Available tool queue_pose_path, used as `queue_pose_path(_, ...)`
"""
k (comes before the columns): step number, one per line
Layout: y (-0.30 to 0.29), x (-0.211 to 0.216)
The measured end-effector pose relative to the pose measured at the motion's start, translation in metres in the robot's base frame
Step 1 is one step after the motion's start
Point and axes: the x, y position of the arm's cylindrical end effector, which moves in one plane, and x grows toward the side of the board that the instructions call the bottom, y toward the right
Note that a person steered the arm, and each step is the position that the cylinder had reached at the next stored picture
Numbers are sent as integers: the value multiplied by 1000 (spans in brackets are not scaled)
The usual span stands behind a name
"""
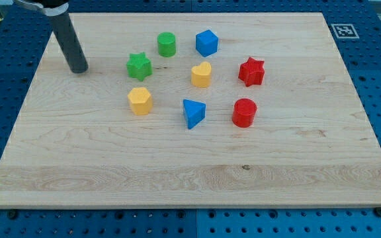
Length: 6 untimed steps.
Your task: Place your arm to the bottom left side of the green star
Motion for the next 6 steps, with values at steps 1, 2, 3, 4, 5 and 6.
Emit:
queue_pose_path(1,21,5)
queue_pose_path(2,37,22)
queue_pose_path(3,54,40)
queue_pose_path(4,63,48)
queue_pose_path(5,62,27)
queue_pose_path(6,62,12)
